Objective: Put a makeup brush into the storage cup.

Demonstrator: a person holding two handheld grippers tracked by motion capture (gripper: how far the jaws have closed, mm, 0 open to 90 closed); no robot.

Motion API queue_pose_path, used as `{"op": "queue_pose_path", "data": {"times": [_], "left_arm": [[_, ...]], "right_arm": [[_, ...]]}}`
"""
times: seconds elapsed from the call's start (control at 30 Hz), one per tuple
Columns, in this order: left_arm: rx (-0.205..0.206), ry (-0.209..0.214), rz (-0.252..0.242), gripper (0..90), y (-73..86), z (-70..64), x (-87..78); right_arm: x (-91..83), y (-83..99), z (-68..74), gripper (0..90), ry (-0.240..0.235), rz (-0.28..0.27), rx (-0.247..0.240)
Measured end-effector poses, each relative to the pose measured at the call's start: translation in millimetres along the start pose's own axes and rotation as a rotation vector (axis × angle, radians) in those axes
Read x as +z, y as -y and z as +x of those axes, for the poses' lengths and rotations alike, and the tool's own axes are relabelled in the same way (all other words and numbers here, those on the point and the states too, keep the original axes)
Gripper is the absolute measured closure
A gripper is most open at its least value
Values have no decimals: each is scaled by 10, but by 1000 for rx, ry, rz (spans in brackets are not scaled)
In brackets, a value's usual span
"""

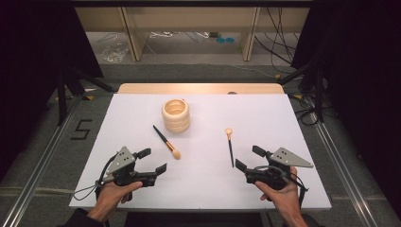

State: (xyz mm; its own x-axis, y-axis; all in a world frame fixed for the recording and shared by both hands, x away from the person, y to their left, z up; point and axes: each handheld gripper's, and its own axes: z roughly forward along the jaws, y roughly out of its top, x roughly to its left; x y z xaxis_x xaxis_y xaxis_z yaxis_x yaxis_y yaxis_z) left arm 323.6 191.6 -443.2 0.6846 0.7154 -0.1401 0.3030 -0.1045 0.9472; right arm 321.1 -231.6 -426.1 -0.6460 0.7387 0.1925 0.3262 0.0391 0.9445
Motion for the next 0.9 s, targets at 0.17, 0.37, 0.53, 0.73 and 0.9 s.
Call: {"op": "queue_pose_path", "data": {"times": [0.17,0.37,0.53,0.73,0.9], "left_arm": [[-1,-1,0,159,0,1,-1],[0,0,1,159,1,1,-2],[-1,0,0,159,1,2,-2],[-3,0,1,159,0,0,-1],[7,4,5,159,0,2,-2]], "right_arm": [[9,5,-4,157,8,1,-4],[18,7,-2,157,-1,17,1],[21,7,-11,157,14,29,-21],[34,2,-32,163,-4,58,-34],[44,-17,-82,176,6,115,-46]]}}
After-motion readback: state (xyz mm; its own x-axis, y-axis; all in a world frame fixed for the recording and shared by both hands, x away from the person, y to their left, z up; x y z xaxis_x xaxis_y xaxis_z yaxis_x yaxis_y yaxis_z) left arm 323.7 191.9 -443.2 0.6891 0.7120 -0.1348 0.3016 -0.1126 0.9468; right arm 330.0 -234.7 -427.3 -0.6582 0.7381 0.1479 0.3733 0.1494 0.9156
